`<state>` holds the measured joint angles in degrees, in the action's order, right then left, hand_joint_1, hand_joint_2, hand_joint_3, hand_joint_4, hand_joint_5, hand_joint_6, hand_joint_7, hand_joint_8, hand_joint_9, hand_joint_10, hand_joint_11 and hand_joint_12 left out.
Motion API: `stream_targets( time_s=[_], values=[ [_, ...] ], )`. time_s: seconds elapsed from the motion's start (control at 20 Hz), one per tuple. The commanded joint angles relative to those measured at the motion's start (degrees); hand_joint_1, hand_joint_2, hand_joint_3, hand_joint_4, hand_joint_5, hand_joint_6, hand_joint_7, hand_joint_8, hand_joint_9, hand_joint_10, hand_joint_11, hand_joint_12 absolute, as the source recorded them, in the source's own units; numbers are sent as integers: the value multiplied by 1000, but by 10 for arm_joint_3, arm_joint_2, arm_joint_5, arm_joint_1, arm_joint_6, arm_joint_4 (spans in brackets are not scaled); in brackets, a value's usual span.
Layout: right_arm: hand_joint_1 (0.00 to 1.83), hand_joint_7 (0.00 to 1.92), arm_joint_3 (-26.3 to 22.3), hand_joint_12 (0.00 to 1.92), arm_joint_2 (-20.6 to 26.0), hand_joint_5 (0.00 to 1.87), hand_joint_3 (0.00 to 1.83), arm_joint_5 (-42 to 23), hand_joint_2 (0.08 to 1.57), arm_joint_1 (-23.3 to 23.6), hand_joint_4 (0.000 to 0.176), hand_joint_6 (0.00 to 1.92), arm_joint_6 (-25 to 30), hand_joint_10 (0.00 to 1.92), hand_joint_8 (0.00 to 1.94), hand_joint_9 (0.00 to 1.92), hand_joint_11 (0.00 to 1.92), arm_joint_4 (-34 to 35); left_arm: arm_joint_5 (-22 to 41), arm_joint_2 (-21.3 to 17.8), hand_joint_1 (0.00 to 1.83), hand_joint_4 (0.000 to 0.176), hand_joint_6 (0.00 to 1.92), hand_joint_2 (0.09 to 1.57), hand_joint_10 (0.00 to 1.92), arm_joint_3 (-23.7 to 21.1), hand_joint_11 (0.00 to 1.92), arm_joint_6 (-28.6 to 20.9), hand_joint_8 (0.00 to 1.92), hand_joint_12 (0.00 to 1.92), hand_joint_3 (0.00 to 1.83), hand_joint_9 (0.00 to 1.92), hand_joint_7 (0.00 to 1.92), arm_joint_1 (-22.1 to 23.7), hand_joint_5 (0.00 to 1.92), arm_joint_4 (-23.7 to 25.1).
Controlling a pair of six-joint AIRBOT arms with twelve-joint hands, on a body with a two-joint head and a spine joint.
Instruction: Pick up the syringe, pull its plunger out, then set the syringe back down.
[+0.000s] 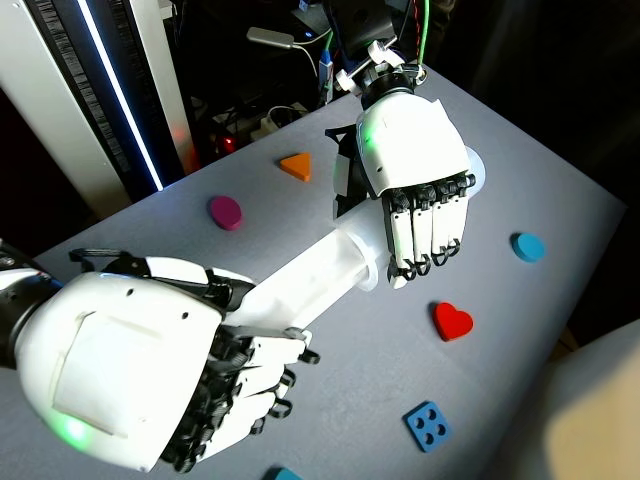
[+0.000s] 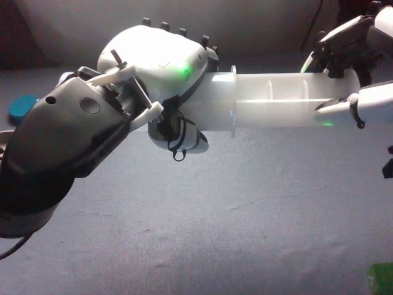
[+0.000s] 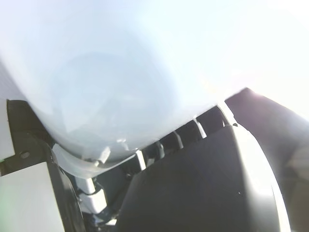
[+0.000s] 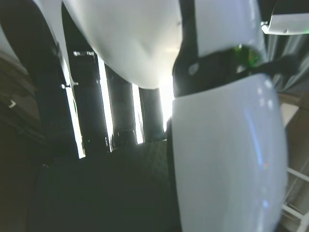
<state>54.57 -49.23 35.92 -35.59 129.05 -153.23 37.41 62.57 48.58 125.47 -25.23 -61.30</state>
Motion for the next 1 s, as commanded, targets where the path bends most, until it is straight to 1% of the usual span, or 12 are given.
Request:
stream_targets(
  time_s=[0.0,0.1,0.15,0.2,0.25,0.6,0.65,0.7,0.75,0.8,0.85,0.95],
  values=[
    [1284,1258,14,926,14,1027,0,103,1048,12,0,782,-9,496,675,1277,1117,12,21,-7,1374,0,898,1126,1258,0,853,15,1144,1060,0,886,918,4,934,31],
    [1283,1257,14,920,18,1029,0,99,1048,14,0,779,-13,470,678,1283,1114,12,21,-7,1375,0,880,1122,1255,0,850,15,1130,1070,0,879,933,3,949,31],
    [1368,1158,14,919,21,944,28,97,1054,15,0,836,-14,950,724,1102,1077,12,21,-7,1374,0,908,1127,1268,0,847,15,1125,1075,1,873,947,3,911,31],
    [1368,1158,14,919,22,944,28,95,1054,16,0,836,-15,950,724,1102,1077,12,21,-8,1374,0,908,1127,1268,0,847,14,1125,1075,1,873,947,2,911,31],
    [1388,1133,14,978,24,924,4,94,1074,17,0,867,-17,1102,746,1032,1072,12,21,-8,1374,0,930,1131,1275,0,850,14,1128,1081,0,874,944,2,891,31],
    [1385,1076,14,1005,29,903,0,90,1087,27,0,896,-18,1128,819,1031,1063,12,20,-10,1376,0,894,1123,1241,1,866,12,1123,1035,0,889,949,2,917,31],
    [1291,1167,14,1017,30,973,0,89,1073,29,0,860,-18,824,792,1104,1065,12,20,-10,1375,0,909,1127,1258,2,848,12,1136,1043,1,876,943,2,910,31],
    [1275,1202,14,1016,31,1003,1,89,1062,29,0,829,-18,659,755,1173,1076,12,20,-10,1375,0,912,1128,1260,2,845,12,1140,1046,1,880,939,2,906,31],
    [1367,1140,14,1023,32,959,5,88,1066,29,0,832,-18,1002,735,1080,1080,12,20,-10,1375,0,912,1128,1260,2,846,12,1140,1047,1,881,939,2,905,31],
    [1384,1122,14,1038,32,948,0,88,1073,30,0,842,-18,1092,740,1051,1072,12,20,-10,1374,0,913,1128,1263,2,846,12,1139,1050,1,876,941,1,907,31],
    [1290,1193,14,1042,32,1013,0,88,1060,30,0,812,-19,810,739,1117,1071,12,20,-10,1374,0,919,1128,1261,2,848,12,1134,1054,0,876,943,1,907,31],
    [1271,1223,11,1016,32,1041,0,88,1051,29,0,782,-19,555,715,1219,1085,11,20,-10,1375,0,925,1127,1256,4,853,11,1132,1061,0,888,940,1,900,31]
  ],
)
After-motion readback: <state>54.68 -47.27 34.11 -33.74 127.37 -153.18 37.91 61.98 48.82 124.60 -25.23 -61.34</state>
